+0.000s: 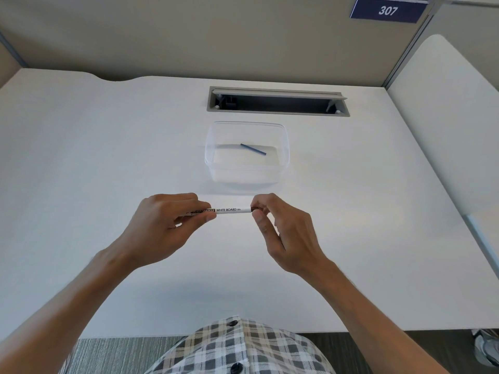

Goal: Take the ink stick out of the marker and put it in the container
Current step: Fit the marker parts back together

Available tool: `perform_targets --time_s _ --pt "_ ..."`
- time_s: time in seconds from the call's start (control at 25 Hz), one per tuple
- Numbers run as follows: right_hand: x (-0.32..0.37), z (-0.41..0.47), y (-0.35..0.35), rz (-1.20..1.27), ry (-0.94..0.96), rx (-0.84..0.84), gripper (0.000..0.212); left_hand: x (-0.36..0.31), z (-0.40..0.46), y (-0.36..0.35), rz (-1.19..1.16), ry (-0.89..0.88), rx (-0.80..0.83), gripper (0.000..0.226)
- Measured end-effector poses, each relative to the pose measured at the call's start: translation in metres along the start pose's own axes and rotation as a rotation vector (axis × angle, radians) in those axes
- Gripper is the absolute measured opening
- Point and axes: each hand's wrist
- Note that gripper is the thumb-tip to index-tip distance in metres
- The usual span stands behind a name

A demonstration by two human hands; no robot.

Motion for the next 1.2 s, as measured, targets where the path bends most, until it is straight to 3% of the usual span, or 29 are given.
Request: perform_targets --time_s 0.2,0.36,0.56,0.8,0.88,1.04,1.2 --pt "-0.007 0.005 0.0 -0.186 0.172 -0.02 0.023 -0.001 0.001 0.001 -0.112 0.064 0.039 0.031" --pt "-0.008 0.006 0.0 -0.125 0.167 -0.009 0.032 -0.001 0.001 0.0 -0.121 0.044 0.049 0.031" --pt "-0.005 0.001 0.001 0.179 -0.045 0.16 0.03 -0.004 -0.002 0.001 -0.015 -0.018 0.035 0.027" --pt "0.007 -0.001 0.001 0.635 -0.433 0.327 0.036 -0.01 0.0 0.006 0.391 -0.255 0.001 0.017" --pt "0.009 0.002 0.004 0.701 -0.483 0.349 0.038 -0.009 -0.002 0.006 0.433 -0.281 -0.003 0.017" --pt "0.011 -0.002 0.005 0.406 -0.358 0.25 0.034 -0.008 -0.003 0.004 0.231 -0.171 -0.015 0.02" --pt "0.014 -0.003 0.006 0.013 -0.046 0.047 0.022 -0.008 -0.006 0.004 -0.075 -0.018 0.001 0.027"
Point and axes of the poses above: each hand's wrist, its own z-axis towards the middle knuckle, its own y-axis out of the back of the hand, x = y × z, and after that the axes turned 6 degrees about -y, right-handed
